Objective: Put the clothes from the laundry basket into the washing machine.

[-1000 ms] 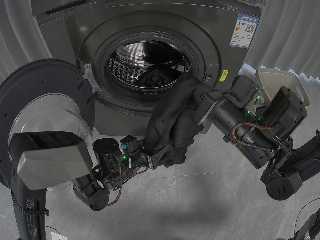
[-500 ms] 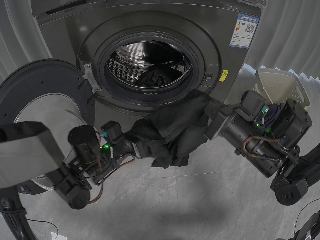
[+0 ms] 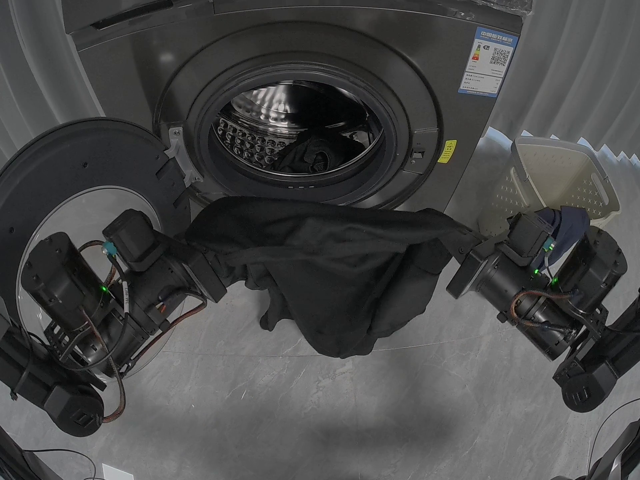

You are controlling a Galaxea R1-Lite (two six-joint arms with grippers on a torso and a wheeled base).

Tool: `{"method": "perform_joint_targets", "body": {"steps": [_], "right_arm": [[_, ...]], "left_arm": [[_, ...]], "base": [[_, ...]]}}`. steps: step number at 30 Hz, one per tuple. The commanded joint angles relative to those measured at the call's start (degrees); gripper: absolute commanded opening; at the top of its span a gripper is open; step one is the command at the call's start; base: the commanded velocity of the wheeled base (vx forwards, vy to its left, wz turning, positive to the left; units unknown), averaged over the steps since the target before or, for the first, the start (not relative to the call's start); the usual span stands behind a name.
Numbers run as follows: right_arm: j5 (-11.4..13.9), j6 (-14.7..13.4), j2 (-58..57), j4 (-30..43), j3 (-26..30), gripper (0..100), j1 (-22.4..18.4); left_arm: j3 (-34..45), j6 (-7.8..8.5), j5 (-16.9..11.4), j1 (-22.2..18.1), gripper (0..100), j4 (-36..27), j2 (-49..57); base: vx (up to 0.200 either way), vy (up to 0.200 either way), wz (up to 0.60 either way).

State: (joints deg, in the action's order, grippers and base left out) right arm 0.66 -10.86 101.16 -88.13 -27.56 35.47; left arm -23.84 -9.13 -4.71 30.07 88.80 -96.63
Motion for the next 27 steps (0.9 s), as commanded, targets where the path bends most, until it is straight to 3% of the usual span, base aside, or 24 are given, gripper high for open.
{"method": "perform_joint_targets", "body": {"steps": [1,7,27], "right_arm": [[-0.22,0.58,1.85,-0.2,-1.35,0,-1.9],[-2.42,0.58,1.59,-0.2,-4.52,0,-1.46],[-3.03,0.4,0.0,-0.29,-9.35,0,-2.43]], "left_arm": [[-0.06,-0.01,0.14,-0.37,0,0.06,2.06],[-0.94,-0.01,0.4,-0.54,0,0.06,2.06],[-4.28,-0.01,3.04,-1.86,0,0.06,2.24]], "base": [[0.0,0.0,0.0],[0.0,0.0,0.0],[0.0,0.0,0.0]]}}
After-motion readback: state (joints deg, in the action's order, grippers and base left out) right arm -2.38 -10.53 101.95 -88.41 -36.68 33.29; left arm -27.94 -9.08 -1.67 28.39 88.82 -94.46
